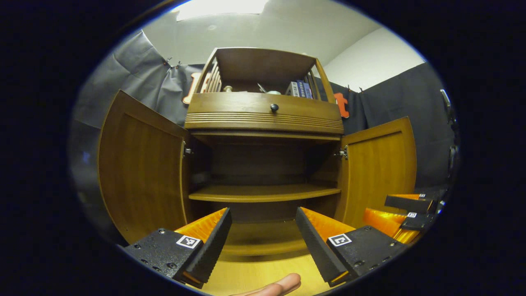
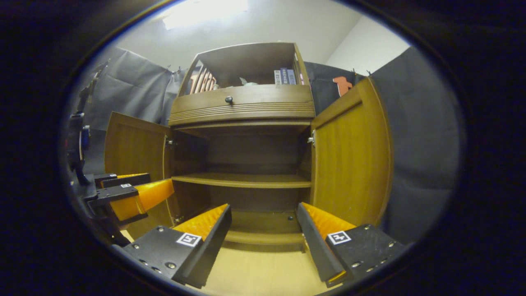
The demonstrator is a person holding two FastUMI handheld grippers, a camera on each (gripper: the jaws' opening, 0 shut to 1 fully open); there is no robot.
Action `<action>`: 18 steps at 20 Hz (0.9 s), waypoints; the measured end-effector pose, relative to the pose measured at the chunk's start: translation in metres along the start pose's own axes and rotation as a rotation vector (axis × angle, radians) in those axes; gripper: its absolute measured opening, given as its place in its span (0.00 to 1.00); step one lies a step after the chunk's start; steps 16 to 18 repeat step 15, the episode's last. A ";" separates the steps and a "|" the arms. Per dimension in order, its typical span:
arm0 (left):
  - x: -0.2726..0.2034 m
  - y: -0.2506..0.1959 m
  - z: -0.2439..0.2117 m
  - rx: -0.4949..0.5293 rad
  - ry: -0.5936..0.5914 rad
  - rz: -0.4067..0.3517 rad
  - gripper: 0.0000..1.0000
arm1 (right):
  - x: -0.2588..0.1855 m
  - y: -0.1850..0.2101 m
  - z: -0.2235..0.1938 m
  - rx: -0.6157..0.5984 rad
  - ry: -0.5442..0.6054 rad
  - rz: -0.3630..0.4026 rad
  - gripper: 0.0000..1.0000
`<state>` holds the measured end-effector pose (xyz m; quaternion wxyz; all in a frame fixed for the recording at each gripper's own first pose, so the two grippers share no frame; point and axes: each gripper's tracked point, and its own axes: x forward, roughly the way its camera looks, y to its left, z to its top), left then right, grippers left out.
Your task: Open the right door of the double-door shoe cabinet with the right hand, and open the left door with the left hand.
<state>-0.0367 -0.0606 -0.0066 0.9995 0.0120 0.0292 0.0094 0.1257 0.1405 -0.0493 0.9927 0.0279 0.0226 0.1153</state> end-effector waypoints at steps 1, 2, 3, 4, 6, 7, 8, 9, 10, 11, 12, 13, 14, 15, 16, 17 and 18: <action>0.001 0.003 -0.001 -0.014 0.002 -0.006 0.99 | 0.004 0.005 -0.005 -0.014 0.010 -0.007 0.96; 0.002 0.007 0.002 -0.032 -0.003 -0.007 0.99 | 0.008 0.009 -0.008 -0.035 0.008 -0.018 0.96; 0.003 0.015 0.005 -0.045 -0.006 0.002 0.99 | 0.010 0.014 -0.008 -0.050 0.003 -0.025 0.96; 0.005 0.023 0.006 -0.057 -0.005 0.013 0.97 | 0.010 0.021 -0.008 -0.059 -0.002 -0.017 0.96; 0.009 0.030 0.006 -0.072 -0.002 0.019 0.94 | 0.012 0.037 -0.008 -0.058 -0.008 0.013 0.96; 0.009 0.033 0.006 -0.059 -0.008 0.021 0.92 | 0.012 0.043 -0.006 -0.065 -0.012 0.020 0.94; 0.009 0.035 0.008 -0.044 -0.018 0.018 0.92 | 0.012 0.043 -0.003 -0.073 -0.016 0.017 0.96; 0.010 0.037 0.008 -0.042 -0.018 0.012 0.92 | 0.013 0.042 -0.001 -0.078 -0.016 0.011 0.94; 0.011 0.035 0.009 -0.044 -0.023 0.002 0.95 | 0.012 0.042 -0.002 -0.078 -0.015 0.009 0.94; 0.009 0.034 0.010 -0.041 -0.026 -0.007 0.95 | 0.009 0.043 -0.002 -0.076 -0.015 0.013 0.96; 0.009 0.032 0.012 -0.032 -0.031 -0.015 0.92 | 0.009 0.046 -0.003 -0.072 -0.014 0.019 0.98; 0.007 0.030 0.012 -0.025 -0.034 -0.020 0.95 | 0.006 0.048 -0.004 -0.067 -0.013 0.023 0.98; 0.008 0.028 0.012 -0.020 -0.035 -0.027 0.92 | 0.001 0.049 -0.007 -0.062 -0.011 0.028 0.98; 0.007 0.023 0.010 -0.016 -0.033 -0.033 0.92 | -0.003 0.049 -0.007 -0.056 -0.012 0.031 0.98; 0.007 0.023 0.010 -0.016 -0.033 -0.033 0.92 | -0.003 0.049 -0.007 -0.056 -0.012 0.031 0.98; 0.007 0.023 0.010 -0.016 -0.033 -0.033 0.92 | -0.003 0.049 -0.007 -0.056 -0.012 0.031 0.98; 0.007 0.023 0.010 -0.016 -0.033 -0.033 0.92 | -0.003 0.049 -0.007 -0.056 -0.012 0.031 0.98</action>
